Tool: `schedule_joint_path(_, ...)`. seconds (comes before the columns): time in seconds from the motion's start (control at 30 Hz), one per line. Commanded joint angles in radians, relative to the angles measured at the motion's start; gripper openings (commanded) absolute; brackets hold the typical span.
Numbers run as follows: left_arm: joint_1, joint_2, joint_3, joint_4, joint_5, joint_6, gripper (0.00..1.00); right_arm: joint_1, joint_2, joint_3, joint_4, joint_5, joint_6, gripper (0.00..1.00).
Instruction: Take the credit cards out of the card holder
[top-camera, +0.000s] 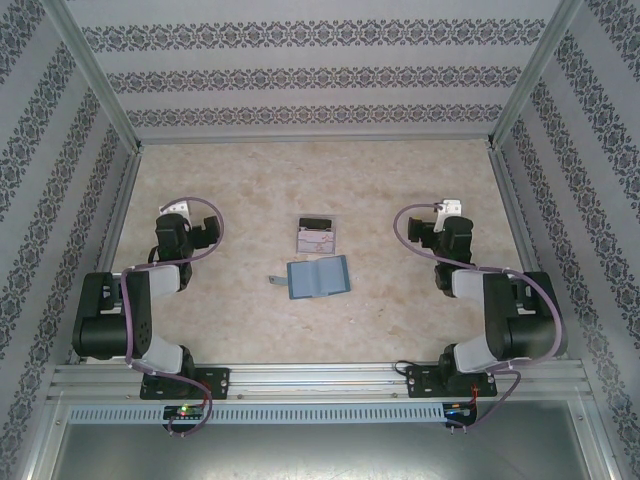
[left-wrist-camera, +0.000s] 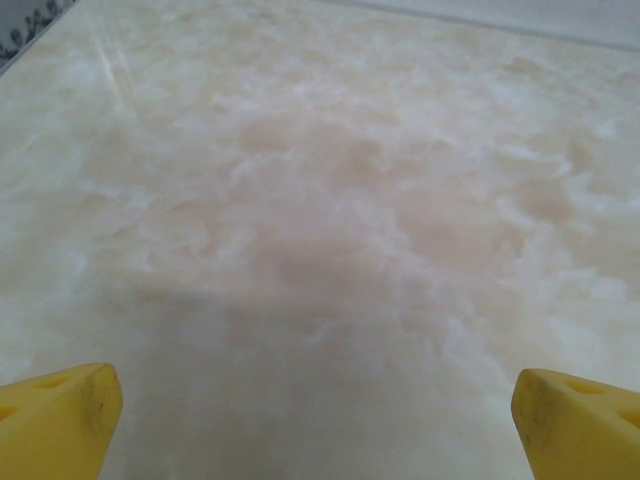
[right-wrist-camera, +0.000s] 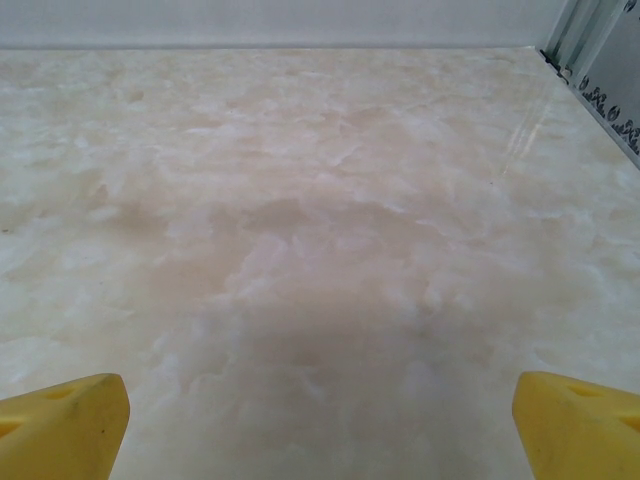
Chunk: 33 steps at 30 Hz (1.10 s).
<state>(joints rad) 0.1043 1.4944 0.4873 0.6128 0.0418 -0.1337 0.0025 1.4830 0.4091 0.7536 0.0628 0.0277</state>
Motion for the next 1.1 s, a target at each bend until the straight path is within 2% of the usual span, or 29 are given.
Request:
schedule_joint_path(0.0,0.008,0.005,-0.019,0.090,0.068,0.026,1.00,0.012,0.023,-0.023,0.130,-0.021,0.000,0.98)
schedule_joint_path(0.3,0.006,-0.002,-0.056,0.153,0.087,0.039,1.00,0.014,0.022,-0.021,0.125,-0.015,-0.001,0.98)
schedule_joint_path(0.47,-0.004,-0.009,-0.121,0.269,0.075,0.050,1.00,0.015,0.022,-0.021,0.125,-0.016,-0.001,0.98)
schedule_joint_path(0.57,-0.043,0.025,-0.146,0.325,0.007,0.069,1.00,0.016,0.022,-0.021,0.125,-0.016,-0.001,0.98)
schedule_joint_path(0.6,-0.048,0.086,-0.158,0.421,-0.029,0.065,1.00,0.015,0.022,-0.022,0.125,-0.017,-0.001,0.98)
schedule_joint_path(0.63,-0.054,0.111,-0.159,0.477,-0.012,0.082,1.00,0.016,0.022,-0.023,0.125,-0.016,-0.002,0.98)
schedule_joint_path(0.7,-0.073,0.068,-0.112,0.299,-0.070,0.083,1.00,0.016,0.022,-0.023,0.126,-0.015,-0.003,0.98)
schedule_joint_path(0.77,-0.099,0.101,-0.117,0.377,-0.111,0.108,1.00,0.016,0.023,-0.021,0.125,-0.016,-0.002,0.98)
schedule_joint_path(0.8,-0.100,0.082,-0.105,0.314,-0.111,0.103,1.00,0.016,0.023,-0.021,0.125,-0.016,-0.001,0.98)
schedule_joint_path(1.07,-0.101,0.089,-0.112,0.340,-0.106,0.106,1.00,0.017,0.023,-0.021,0.125,-0.018,-0.004,0.98)
